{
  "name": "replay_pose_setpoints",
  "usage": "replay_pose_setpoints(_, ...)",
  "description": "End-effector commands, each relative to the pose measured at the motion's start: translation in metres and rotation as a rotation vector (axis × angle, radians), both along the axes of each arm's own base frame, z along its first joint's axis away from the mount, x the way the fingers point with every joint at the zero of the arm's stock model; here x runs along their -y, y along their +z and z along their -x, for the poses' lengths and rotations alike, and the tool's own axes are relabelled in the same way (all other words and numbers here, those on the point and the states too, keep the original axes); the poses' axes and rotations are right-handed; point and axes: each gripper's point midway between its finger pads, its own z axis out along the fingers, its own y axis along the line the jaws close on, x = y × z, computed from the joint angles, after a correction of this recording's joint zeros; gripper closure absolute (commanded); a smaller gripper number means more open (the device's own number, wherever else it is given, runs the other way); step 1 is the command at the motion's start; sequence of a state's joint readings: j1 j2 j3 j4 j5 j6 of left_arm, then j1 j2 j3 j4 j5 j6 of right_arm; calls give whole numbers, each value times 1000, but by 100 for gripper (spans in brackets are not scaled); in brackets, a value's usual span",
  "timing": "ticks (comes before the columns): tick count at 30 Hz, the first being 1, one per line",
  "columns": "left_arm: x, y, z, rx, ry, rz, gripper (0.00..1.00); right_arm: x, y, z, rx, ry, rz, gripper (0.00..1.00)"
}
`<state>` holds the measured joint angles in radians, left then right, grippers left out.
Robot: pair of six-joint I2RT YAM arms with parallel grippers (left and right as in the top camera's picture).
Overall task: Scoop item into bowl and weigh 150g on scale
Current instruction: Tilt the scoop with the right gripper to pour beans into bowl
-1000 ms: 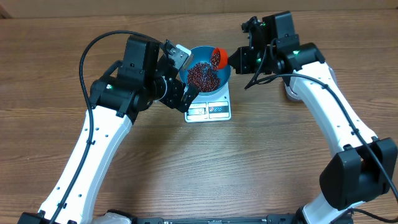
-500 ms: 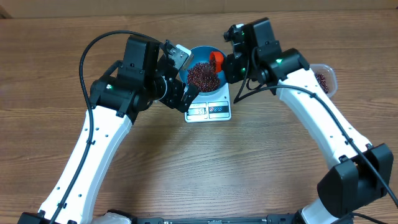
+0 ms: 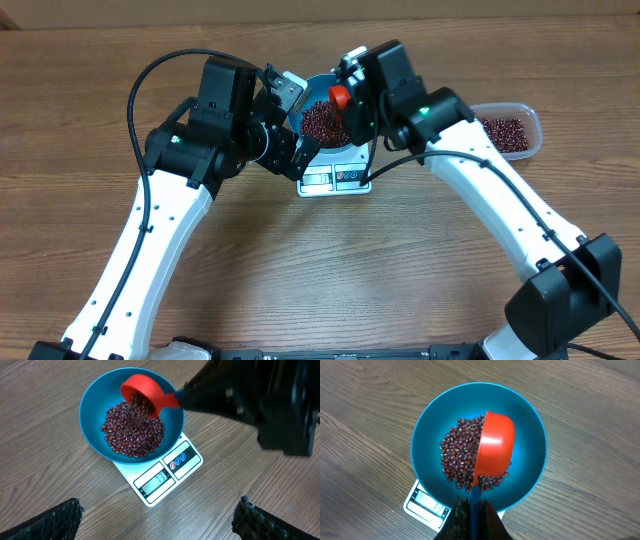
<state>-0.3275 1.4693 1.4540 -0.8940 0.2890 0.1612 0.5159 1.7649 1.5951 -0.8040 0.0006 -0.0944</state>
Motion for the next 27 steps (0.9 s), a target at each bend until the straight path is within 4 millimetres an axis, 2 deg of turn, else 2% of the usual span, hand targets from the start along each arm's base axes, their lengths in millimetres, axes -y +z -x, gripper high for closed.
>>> replay_pose_setpoints(1, 2, 15, 3, 43, -25, 15, 0, -2, 30, -1, 127, 13, 77, 96)
replay_pose_setpoints(27, 2, 15, 3, 43, -25, 15, 0, 0, 28, 1, 118, 2, 93, 96)
